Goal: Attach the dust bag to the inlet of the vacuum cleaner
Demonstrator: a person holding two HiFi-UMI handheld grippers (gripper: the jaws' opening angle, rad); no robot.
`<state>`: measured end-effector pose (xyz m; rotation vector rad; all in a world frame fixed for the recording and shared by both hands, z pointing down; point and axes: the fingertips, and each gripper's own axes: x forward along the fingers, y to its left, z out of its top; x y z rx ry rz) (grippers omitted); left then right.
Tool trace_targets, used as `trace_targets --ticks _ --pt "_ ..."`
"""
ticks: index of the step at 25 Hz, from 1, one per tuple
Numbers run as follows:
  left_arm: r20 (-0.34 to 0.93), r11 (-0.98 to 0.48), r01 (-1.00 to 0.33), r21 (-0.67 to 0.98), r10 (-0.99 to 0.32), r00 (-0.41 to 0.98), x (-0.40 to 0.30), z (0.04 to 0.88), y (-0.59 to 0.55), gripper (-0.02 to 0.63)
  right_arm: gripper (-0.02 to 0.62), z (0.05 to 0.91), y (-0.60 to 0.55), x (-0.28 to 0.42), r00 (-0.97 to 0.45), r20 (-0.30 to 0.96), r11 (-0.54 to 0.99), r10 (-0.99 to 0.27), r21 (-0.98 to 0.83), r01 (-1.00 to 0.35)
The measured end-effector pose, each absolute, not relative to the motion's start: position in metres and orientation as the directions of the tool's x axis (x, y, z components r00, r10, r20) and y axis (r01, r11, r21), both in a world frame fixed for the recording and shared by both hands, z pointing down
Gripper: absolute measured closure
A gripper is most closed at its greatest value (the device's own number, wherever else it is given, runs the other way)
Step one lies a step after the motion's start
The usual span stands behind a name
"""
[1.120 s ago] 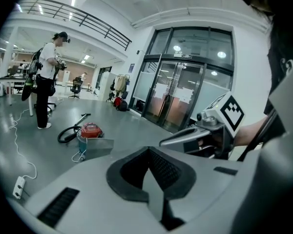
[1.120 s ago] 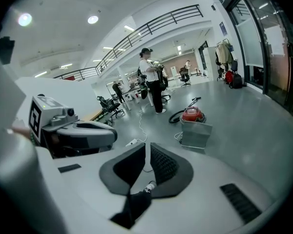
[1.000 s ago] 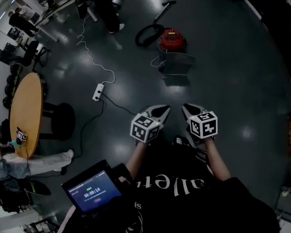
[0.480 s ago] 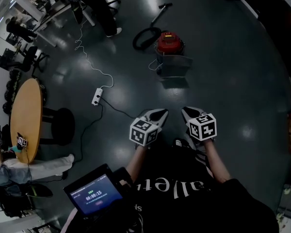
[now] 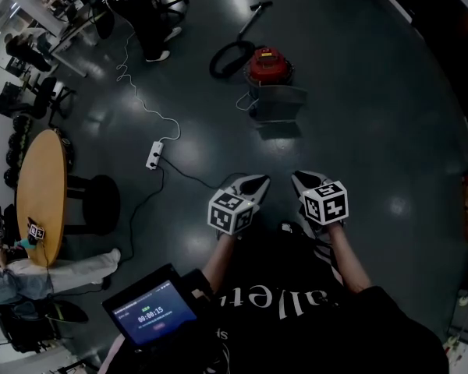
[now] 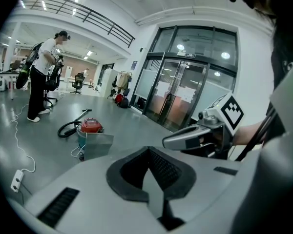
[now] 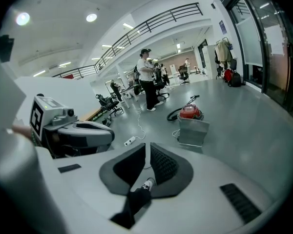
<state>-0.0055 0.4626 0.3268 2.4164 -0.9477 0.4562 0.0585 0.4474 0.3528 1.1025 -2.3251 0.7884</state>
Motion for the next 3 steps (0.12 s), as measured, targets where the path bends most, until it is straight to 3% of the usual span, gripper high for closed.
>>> trace_targets --ticks 3 --pt "0.463 -0.633 -0.7 0.331 -0.537 0.705 -0.008 0.3381 0.4613 0.601 0.551 0.3555 0.447 0.0565 -0.582 0.605 0.517 -0.544 -0.306 -0.8"
